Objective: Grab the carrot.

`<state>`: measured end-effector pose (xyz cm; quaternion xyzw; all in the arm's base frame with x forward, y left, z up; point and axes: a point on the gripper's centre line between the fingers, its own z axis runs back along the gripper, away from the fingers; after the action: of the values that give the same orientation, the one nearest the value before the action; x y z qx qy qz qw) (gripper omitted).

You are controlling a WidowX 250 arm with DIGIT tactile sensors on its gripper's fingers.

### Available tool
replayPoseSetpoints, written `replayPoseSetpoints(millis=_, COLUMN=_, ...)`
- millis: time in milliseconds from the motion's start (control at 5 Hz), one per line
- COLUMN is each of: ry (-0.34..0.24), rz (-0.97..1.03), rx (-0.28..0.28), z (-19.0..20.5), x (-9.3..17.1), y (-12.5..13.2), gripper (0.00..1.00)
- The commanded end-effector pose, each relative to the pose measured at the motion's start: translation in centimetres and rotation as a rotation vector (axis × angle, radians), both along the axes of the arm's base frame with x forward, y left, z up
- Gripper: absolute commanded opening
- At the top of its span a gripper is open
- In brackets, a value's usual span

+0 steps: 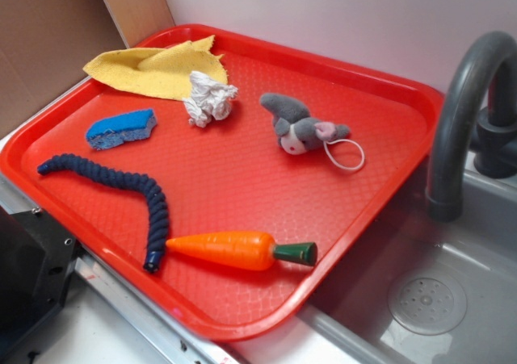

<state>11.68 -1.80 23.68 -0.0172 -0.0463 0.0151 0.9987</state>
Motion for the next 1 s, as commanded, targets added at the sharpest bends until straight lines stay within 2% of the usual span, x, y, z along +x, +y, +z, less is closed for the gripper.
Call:
replayPoseSetpoints(millis=0, ry=0.0, rz=0.0, rx=0.0, z=0.0, x=0.0, y=0.0, gripper=1.0)
replayPoseSetpoints(millis=200, ry=-0.053, rz=-0.198, rx=0.025, z=-1.3, x=1.6, y=-1.3, gripper=1.0)
replayPoseSetpoints(millis=400, ry=-0.046, rz=-0.381, rx=0.074, z=-2.8, x=2.8, y=-3.7, gripper=1.0)
replayPoseSetpoints(millis=600, ry=-0.024, rz=-0.599, rx=0.081, z=-4.3, x=3.5, y=-6.1, gripper=1.0)
replayPoseSetpoints(millis=800, ry=-0.032, rz=-0.709, rx=0.044, z=-6.0, x=3.9, y=-8.4, gripper=1.0)
